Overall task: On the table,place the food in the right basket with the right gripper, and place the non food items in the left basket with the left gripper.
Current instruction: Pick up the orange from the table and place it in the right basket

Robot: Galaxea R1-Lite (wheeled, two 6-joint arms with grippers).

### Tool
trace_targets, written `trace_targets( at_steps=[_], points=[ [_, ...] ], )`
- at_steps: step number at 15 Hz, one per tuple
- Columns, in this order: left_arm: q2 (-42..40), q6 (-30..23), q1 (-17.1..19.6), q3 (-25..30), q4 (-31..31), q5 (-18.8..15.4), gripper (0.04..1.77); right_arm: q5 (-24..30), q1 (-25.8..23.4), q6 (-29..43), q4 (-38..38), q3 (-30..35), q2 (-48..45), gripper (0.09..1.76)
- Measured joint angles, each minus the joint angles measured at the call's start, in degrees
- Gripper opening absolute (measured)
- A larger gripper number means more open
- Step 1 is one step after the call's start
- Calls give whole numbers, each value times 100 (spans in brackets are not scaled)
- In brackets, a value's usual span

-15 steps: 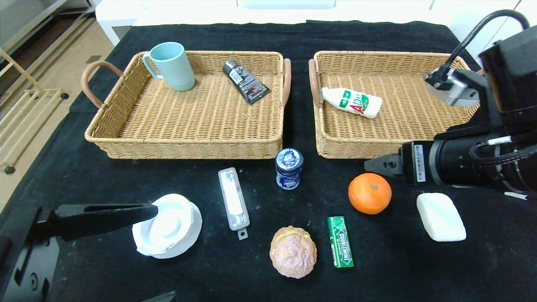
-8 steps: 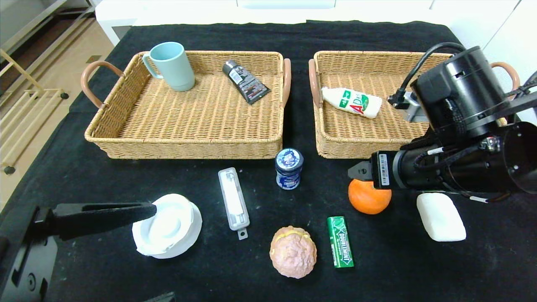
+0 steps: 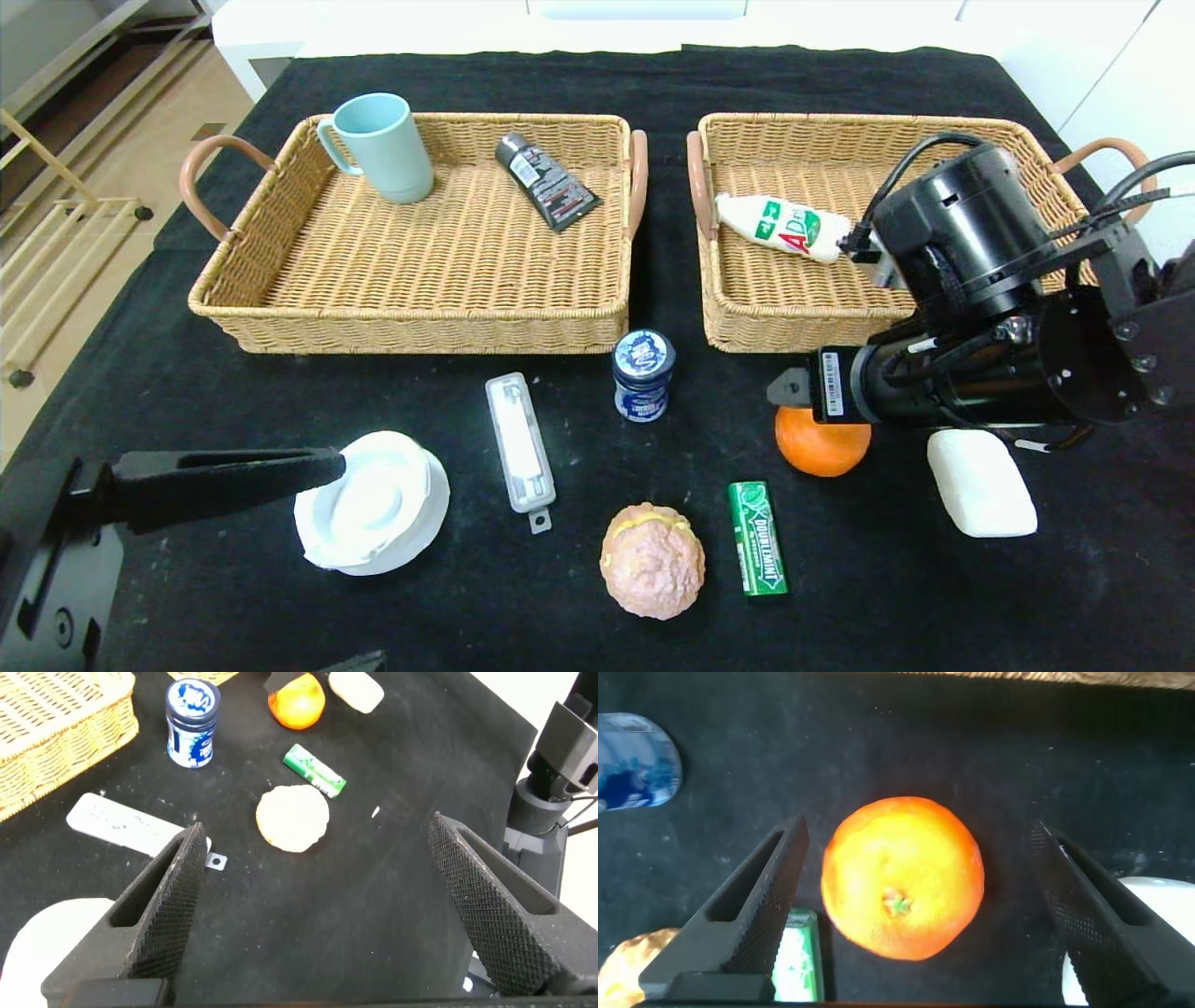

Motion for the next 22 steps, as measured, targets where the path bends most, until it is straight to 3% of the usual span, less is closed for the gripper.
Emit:
trace_targets(
  at_steps=[22],
  points=[
    [-60, 20, 0, 11, 10, -1, 172, -10, 50, 190, 77, 61, 321, 171]
  ],
)
